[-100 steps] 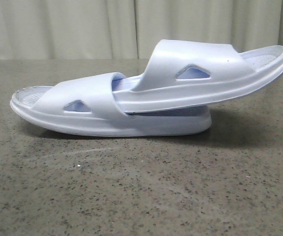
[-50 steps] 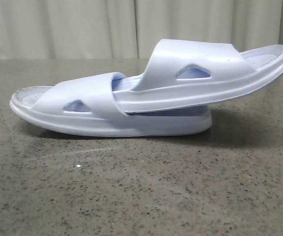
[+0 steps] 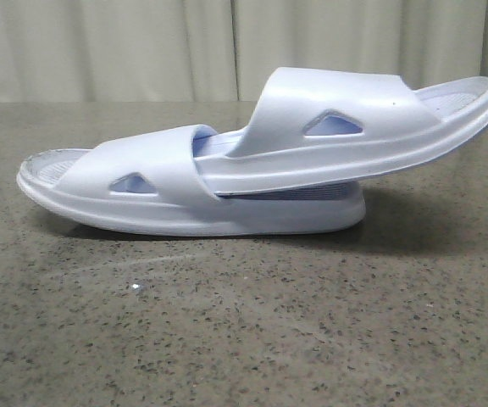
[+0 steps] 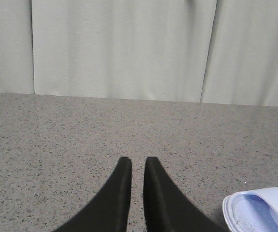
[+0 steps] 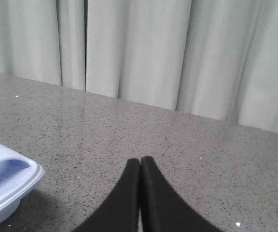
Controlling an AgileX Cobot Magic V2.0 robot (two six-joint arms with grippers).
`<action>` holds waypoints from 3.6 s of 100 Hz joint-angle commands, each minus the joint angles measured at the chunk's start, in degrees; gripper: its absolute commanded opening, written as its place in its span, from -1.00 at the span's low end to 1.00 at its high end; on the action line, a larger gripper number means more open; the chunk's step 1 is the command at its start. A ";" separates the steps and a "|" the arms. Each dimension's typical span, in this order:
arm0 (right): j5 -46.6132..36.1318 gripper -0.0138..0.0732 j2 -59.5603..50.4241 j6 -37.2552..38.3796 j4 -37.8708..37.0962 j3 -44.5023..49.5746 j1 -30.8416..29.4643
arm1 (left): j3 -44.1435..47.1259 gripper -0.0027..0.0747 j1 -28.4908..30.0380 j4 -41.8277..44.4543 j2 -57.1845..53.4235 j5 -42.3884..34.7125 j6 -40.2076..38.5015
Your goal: Insert blue slippers together front up
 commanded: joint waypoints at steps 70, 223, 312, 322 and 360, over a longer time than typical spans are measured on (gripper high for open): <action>-4.51 -0.93 0.33 0.24 -1.03 -1.43 -0.38 | 1.76 -0.89 -1.70 -3.18 -0.52 -8.01 -0.42; -4.51 -0.93 0.33 0.24 -1.03 -1.43 -0.38 | 16.50 -0.89 -10.82 88.31 -19.13 -23.30 -82.97; -10.83 -0.93 -6.28 -7.12 14.13 8.24 -7.91 | 16.50 -0.89 -10.82 88.31 -19.13 -23.30 -82.97; -12.95 -0.93 -8.80 -7.12 15.10 12.22 -10.96 | 16.50 -0.89 -10.82 88.31 -19.13 -23.30 -82.97; -13.34 -0.93 -17.14 -7.12 17.22 20.47 -14.67 | 16.50 -0.89 -10.82 88.31 -19.13 -23.30 -82.97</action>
